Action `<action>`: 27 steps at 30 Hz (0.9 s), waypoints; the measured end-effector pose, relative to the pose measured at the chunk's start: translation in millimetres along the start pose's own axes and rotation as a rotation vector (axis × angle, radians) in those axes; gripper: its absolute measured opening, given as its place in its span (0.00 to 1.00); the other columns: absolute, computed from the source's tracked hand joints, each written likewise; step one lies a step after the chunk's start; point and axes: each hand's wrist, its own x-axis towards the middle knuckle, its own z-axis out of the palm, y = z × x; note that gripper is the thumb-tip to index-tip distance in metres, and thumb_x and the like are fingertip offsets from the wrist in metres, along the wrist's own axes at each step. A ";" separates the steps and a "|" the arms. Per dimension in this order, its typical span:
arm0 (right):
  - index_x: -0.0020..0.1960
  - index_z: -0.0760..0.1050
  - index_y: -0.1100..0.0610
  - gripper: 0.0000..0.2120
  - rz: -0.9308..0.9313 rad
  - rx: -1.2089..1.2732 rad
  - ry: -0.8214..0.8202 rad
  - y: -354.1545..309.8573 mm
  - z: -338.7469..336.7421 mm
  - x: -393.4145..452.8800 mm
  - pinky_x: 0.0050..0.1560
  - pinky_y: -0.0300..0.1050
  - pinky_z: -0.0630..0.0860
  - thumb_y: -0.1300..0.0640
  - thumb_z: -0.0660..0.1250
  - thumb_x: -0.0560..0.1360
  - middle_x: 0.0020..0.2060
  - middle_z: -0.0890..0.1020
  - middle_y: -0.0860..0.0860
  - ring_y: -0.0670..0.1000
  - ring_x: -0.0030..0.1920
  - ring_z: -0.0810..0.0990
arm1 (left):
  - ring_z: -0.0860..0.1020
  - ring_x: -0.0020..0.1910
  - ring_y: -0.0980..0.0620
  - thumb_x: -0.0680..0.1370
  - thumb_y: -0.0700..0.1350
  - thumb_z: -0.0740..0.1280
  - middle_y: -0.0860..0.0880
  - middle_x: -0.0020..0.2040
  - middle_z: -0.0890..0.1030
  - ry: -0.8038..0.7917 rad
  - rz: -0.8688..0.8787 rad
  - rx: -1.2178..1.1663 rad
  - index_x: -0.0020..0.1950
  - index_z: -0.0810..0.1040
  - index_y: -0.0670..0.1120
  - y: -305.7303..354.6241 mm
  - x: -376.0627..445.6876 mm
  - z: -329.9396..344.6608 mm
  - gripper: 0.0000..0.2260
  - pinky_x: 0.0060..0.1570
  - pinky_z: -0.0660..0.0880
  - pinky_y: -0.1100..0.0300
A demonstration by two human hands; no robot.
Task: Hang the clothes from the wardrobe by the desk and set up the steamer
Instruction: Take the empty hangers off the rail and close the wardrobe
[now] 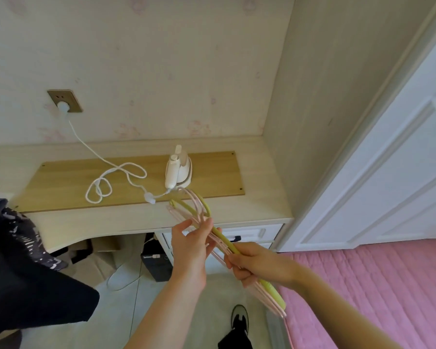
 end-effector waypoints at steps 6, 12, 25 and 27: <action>0.44 0.67 0.57 0.09 0.072 -0.072 -0.059 -16.5 -77.3 -2.9 0.34 0.37 0.70 0.58 0.54 0.82 0.29 0.66 0.48 0.44 0.28 0.66 | 0.84 0.44 0.43 0.76 0.38 0.70 0.39 0.49 0.81 -0.046 -0.140 -0.064 0.66 0.68 0.40 -4.8 30.8 59.8 0.21 0.39 0.81 0.51; 0.44 0.68 0.56 0.09 0.074 -0.178 -0.016 -27.4 -138.8 15.5 0.35 0.40 0.73 0.58 0.55 0.82 0.29 0.67 0.48 0.45 0.28 0.66 | 0.84 0.44 0.45 0.76 0.38 0.70 0.41 0.46 0.81 -0.051 -0.178 -0.087 0.68 0.69 0.37 -5.3 73.0 112.3 0.22 0.37 0.81 0.53; 0.46 0.69 0.56 0.08 0.059 -0.238 0.130 -23.9 -199.5 76.1 0.37 0.43 0.72 0.59 0.53 0.81 0.31 0.70 0.50 0.48 0.31 0.69 | 0.78 0.38 0.49 0.77 0.39 0.69 0.44 0.40 0.77 -0.129 -0.185 0.077 0.55 0.74 0.43 0.4 163.4 171.8 0.08 0.37 0.78 0.53; 0.47 0.69 0.55 0.07 0.068 -0.251 0.161 -22.5 -198.9 89.5 0.38 0.42 0.74 0.60 0.53 0.81 0.33 0.70 0.48 0.47 0.32 0.70 | 0.77 0.35 0.50 0.76 0.40 0.70 0.44 0.38 0.77 -0.104 -0.205 0.115 0.55 0.74 0.44 -2.7 181.0 177.1 0.09 0.32 0.75 0.56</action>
